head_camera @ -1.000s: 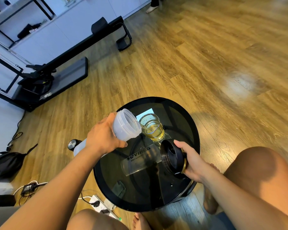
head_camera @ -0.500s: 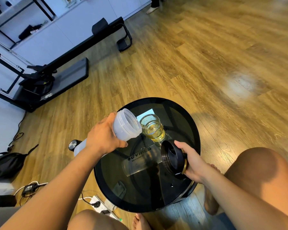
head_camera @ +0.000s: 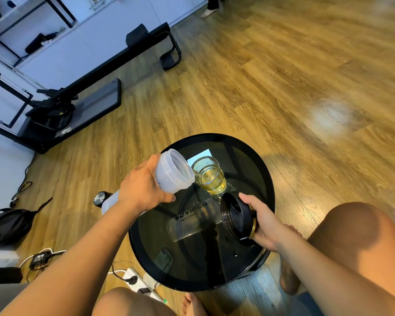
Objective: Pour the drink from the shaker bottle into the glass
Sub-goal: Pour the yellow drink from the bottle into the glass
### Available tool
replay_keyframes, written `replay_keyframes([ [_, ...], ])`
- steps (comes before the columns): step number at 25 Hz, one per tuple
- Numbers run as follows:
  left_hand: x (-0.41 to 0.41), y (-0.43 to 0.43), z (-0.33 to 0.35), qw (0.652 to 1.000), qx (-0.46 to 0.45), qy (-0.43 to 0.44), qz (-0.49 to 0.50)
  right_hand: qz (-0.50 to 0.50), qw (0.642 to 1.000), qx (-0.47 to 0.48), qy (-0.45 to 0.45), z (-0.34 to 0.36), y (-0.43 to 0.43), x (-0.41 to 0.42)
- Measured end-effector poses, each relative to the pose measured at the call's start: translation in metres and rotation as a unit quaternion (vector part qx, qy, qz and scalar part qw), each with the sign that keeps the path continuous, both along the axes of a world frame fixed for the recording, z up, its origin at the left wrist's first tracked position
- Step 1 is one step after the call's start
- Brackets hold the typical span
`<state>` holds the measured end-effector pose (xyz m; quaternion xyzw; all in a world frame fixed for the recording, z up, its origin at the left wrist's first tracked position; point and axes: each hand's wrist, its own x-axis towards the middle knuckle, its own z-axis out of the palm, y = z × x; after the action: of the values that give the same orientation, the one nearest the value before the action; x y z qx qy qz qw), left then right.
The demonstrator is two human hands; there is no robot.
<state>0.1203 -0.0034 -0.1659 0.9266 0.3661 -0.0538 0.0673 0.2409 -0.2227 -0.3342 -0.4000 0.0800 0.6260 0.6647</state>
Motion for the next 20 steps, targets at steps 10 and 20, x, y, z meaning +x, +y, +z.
replay_keyframes([
  [10,0.0006,0.0001,0.0004,1.0,-0.001,0.001,-0.004,0.006,1.0,0.005,0.0,-0.0029,-0.0003,-0.0009],
  [20,0.0009,0.0003,0.0018,1.0,0.004,0.002,-0.005,0.007,1.0,-0.005,-0.008,-0.0031,-0.0004,-0.0018],
])
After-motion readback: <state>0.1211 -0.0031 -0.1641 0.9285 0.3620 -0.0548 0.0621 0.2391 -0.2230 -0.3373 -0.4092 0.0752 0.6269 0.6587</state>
